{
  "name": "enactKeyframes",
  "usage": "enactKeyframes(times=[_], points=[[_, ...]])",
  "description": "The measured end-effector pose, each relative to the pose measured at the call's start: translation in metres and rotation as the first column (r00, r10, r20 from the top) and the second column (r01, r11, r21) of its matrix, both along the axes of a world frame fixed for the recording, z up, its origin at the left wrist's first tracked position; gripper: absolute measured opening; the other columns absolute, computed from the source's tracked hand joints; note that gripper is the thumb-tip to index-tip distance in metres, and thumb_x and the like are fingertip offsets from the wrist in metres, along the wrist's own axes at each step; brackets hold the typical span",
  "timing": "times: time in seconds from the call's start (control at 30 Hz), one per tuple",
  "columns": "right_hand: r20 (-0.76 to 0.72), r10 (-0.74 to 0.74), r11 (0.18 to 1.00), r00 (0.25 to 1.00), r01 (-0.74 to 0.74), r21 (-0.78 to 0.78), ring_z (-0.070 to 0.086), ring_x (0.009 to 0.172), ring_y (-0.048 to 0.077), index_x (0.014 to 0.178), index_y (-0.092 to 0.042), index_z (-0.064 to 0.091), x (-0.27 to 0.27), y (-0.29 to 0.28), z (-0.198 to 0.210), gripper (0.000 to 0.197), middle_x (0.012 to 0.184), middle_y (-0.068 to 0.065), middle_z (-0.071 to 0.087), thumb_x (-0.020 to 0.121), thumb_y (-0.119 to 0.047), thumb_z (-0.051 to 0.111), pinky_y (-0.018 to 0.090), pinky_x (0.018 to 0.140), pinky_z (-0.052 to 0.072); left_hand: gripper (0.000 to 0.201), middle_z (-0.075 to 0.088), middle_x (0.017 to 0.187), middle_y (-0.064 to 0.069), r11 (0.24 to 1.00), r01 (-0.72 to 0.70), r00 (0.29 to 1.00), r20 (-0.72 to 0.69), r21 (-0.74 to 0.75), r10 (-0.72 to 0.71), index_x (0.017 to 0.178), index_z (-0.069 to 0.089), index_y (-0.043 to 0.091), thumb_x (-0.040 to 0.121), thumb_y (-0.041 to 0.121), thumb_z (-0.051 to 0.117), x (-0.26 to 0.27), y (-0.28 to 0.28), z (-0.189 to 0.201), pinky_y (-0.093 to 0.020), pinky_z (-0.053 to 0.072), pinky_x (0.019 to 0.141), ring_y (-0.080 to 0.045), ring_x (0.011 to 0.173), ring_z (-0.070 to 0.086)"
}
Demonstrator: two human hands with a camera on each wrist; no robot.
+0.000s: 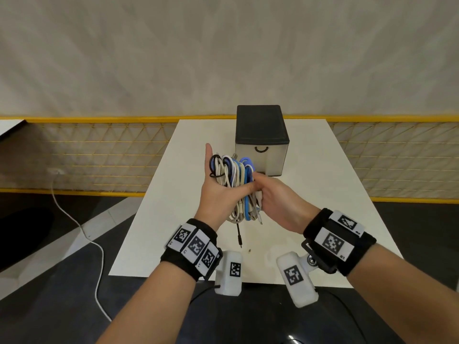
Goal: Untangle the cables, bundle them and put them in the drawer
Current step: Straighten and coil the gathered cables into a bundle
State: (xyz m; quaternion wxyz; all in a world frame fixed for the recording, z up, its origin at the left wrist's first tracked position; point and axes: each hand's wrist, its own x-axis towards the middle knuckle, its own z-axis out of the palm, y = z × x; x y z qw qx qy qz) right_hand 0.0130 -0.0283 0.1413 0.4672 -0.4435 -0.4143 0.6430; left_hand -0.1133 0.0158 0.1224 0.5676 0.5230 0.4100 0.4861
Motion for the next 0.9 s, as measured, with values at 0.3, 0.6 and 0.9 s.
enactKeyframes(times=[0.3,0.6,0.9], points=[[0.115,0.187,0.979,0.976,-0.195,0.064,0.061,0.116,0.015,0.126,-0.017,0.057,0.009,0.001,0.013,0.039,0.125,0.004,0.065,0.105,-0.026,0.025,0.028,0.099,0.049,0.101,0.071,0.116,-0.003,0.993,-0.091,0.991,0.094,-0.073,0.098,0.152,0.029,0.036,0.076,-0.007,0.079,-0.003,-0.005,-0.005,-0.038,0.058,0.091,-0.015,0.104,0.071],[0.740,0.134,0.927,0.659,-0.347,0.140,0.060,0.089,0.002,0.120,-0.019,0.058,0.028,0.011,-0.005,0.029,0.115,0.007,0.062,0.097,-0.007,0.046,0.016,0.076,0.052,0.077,0.072,0.113,-0.004,0.996,-0.049,0.997,0.048,-0.081,0.053,0.137,0.049,0.030,0.077,-0.010,0.076,-0.008,0.001,-0.010,-0.040,0.059,0.090,-0.020,0.104,0.072],[0.213,0.280,0.937,0.936,-0.219,-0.271,0.065,0.089,0.033,0.120,-0.024,0.060,0.023,0.009,-0.012,0.039,0.112,0.017,0.064,0.099,-0.048,0.038,0.043,0.083,0.057,0.059,0.073,0.111,-0.005,0.992,-0.055,0.997,0.051,-0.113,0.061,0.118,0.058,0.030,0.077,-0.007,0.078,-0.005,0.002,-0.015,-0.029,0.061,0.079,-0.019,0.099,0.073]])
